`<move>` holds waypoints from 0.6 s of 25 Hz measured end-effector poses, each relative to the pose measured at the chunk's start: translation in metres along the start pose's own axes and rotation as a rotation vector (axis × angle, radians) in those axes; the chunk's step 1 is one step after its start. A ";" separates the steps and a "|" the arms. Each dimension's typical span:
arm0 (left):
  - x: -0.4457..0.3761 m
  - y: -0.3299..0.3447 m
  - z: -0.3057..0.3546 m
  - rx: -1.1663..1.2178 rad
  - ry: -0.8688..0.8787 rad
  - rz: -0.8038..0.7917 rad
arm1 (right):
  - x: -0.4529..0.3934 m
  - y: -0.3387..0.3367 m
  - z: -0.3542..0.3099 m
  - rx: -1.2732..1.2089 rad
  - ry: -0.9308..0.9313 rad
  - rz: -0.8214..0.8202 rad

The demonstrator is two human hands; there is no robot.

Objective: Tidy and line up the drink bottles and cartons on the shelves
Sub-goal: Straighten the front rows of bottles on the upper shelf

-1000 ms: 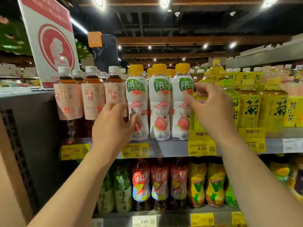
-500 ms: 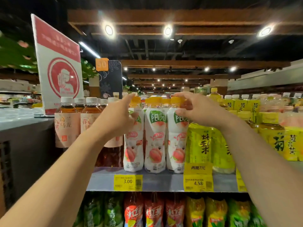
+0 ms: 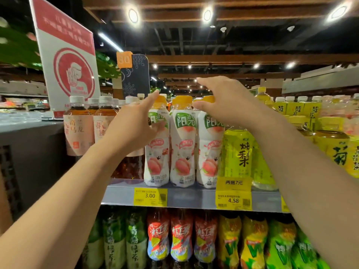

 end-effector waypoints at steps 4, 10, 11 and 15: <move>0.002 0.003 -0.009 0.058 -0.007 -0.001 | -0.034 0.022 -0.034 0.160 -0.179 -0.186; 0.004 0.004 -0.011 0.152 -0.005 -0.003 | -0.048 0.025 -0.035 0.219 -0.206 -0.137; 0.004 0.003 -0.011 0.151 0.001 0.003 | -0.048 0.024 -0.034 0.218 -0.203 -0.130; 0.010 0.001 -0.010 0.147 0.016 0.038 | -0.051 0.025 -0.032 0.228 -0.176 -0.122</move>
Point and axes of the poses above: each hand's wrist, its own x-axis away from the middle knuckle, its own y-axis out of the palm, z = x × y, the point moved 10 cm from there along -x, towards the middle knuckle, and after that the axes turned 15 degrees about -y, right-handed, at the moved point
